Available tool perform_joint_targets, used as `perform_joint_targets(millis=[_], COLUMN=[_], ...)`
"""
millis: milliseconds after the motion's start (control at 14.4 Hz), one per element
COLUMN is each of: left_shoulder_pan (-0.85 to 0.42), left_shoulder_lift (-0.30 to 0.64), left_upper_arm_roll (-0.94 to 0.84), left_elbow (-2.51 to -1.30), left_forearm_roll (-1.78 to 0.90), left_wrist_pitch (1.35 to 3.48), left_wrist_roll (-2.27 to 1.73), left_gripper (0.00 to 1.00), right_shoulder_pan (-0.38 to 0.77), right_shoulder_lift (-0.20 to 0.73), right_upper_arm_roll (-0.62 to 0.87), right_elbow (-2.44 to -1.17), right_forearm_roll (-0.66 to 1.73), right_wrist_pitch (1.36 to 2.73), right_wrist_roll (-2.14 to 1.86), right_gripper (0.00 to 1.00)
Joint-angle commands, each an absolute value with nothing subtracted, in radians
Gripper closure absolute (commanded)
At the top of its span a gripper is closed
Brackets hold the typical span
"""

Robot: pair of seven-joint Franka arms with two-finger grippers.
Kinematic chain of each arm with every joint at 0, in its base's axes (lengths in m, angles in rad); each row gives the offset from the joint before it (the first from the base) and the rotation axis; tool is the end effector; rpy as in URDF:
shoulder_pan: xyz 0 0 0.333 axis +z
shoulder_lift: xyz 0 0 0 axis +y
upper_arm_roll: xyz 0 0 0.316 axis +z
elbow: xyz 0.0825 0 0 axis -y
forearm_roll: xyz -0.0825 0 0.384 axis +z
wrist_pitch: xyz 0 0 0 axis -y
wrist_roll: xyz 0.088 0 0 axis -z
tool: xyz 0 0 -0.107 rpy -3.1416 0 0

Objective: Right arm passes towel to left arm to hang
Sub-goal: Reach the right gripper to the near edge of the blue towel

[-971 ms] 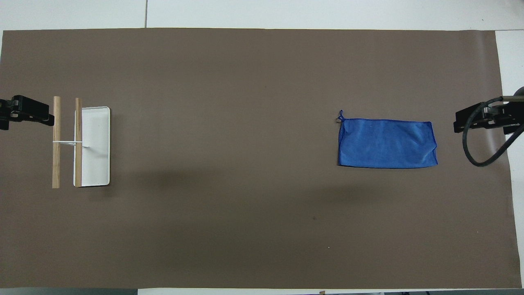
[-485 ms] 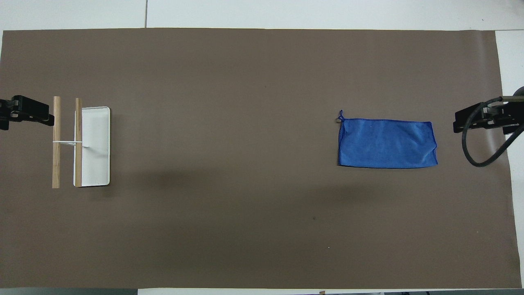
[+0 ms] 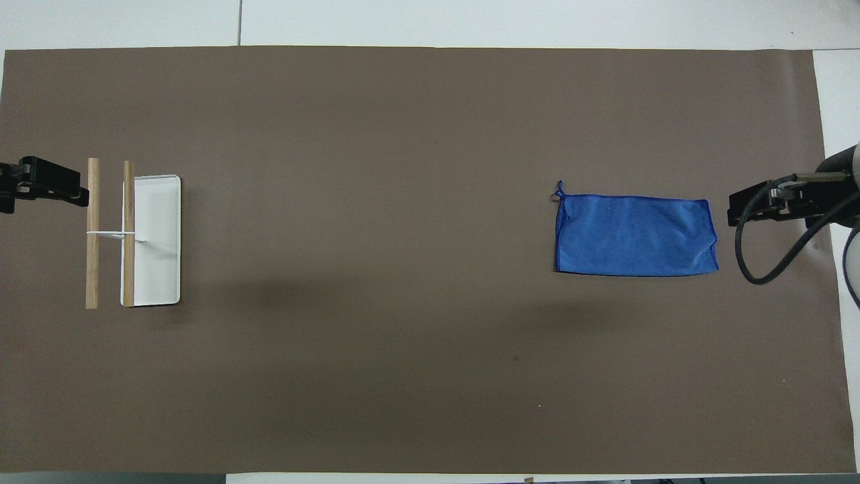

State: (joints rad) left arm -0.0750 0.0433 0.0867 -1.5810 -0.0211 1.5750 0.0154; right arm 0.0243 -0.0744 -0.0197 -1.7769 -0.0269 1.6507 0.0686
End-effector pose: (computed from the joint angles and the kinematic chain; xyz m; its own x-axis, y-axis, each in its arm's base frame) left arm 0.5665 0.0033 0.5959 0.9988 -0.0035 -0.0488 -0.0026 -0.9998 0.0181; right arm 0.5327 -0.0006 0.5742 0.9968 -0.0617 -0.0500 -0.0603 -0.9978 0.0287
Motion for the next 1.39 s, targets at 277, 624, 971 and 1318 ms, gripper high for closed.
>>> perform_joint_targets(millis=[277, 624, 971, 1318], left_shoulder_pan=[-0.083, -0.075, -0.077, -0.077], left_shoulder_lift=[0.014, 0.014, 0.015, 0.015], left_upper_arm_roll=[0.089, 0.089, 0.089, 0.089], left_elbow=[-1.617, -1.615, -1.614, -1.615], left_forearm_roll=[-0.006, -0.006, -0.006, -0.006], left_wrist_pitch=[1.583, 1.591, 1.594, 1.594], left_wrist_roll=[-0.002, 0.000, -0.002, -0.002], left_gripper=[0.00, 0.00, 0.00, 0.00], right_shoulder_pan=[0.008, -0.028, -0.058, -0.029], right_shoulder_lift=[-0.170, -0.028, 0.046, 0.110], right_upper_arm_roll=[-0.021, -0.021, -0.021, -0.018], right_elbow=[-2.091, -2.213, -2.281, -2.295], right_forearm_roll=[-0.014, -0.012, -0.012, 0.017], right_wrist_pitch=[2.024, 2.325, 2.494, 2.595], right_wrist_roll=[0.022, -0.115, -0.163, -0.166], right_gripper=[0.00, 0.00, 0.00, 0.00])
